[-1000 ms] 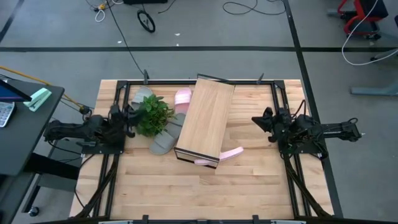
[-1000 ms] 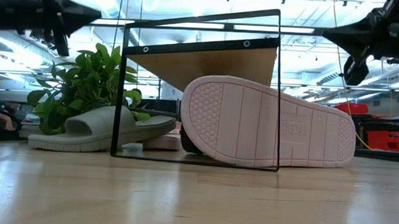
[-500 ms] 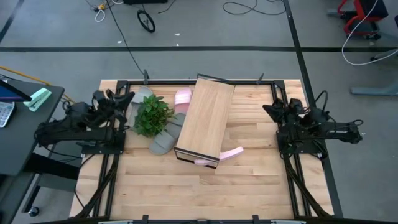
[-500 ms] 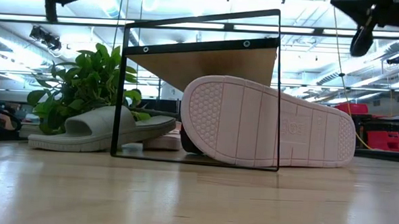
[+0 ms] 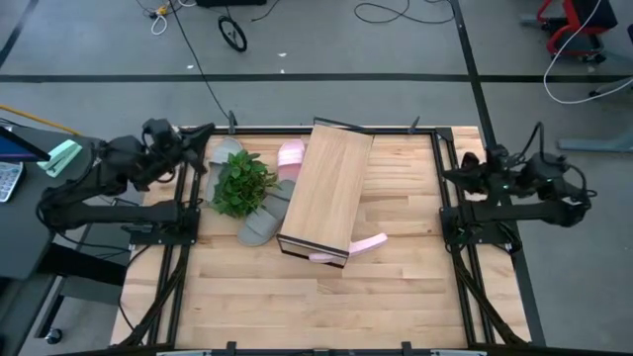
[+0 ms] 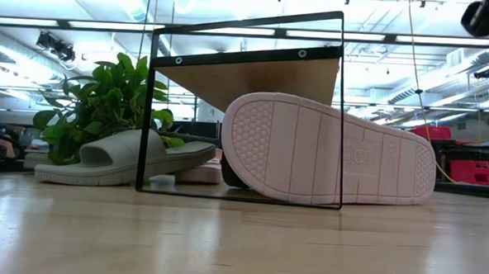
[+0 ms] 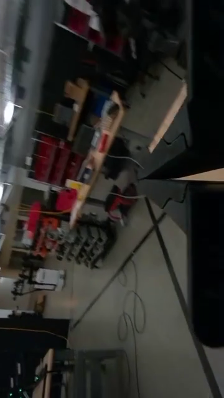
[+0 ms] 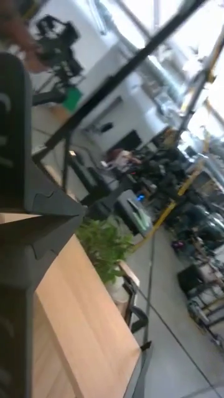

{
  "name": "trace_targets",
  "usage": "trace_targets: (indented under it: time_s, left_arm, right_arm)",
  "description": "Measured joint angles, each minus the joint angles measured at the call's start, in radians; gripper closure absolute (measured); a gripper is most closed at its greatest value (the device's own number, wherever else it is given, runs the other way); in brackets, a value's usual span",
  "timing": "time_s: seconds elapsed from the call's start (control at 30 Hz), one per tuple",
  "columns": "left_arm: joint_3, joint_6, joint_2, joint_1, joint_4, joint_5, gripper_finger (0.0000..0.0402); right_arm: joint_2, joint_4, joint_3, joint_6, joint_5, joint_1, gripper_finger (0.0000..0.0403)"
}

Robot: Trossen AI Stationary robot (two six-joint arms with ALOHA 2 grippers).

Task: Pick and place slides into the shelf
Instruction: Put the bottom pink slide on the shelf

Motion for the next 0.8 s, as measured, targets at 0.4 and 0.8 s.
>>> trace_targets:
  time_s: [0.4,0.8]
  left_arm:
    - [0.261,0.000,0.245,0.153,-0.194,0.147,0.0395]
    - [0.301,0.001,0.313,0.264,-0.293,0.269,0.0374]
  right_arm:
    - [0.344,-0.251,0.075,-0.312,-0.301,0.000,0.0380]
    - [0.746,-0.337,0.073,-0.493,-0.498,0.004,0.0387]
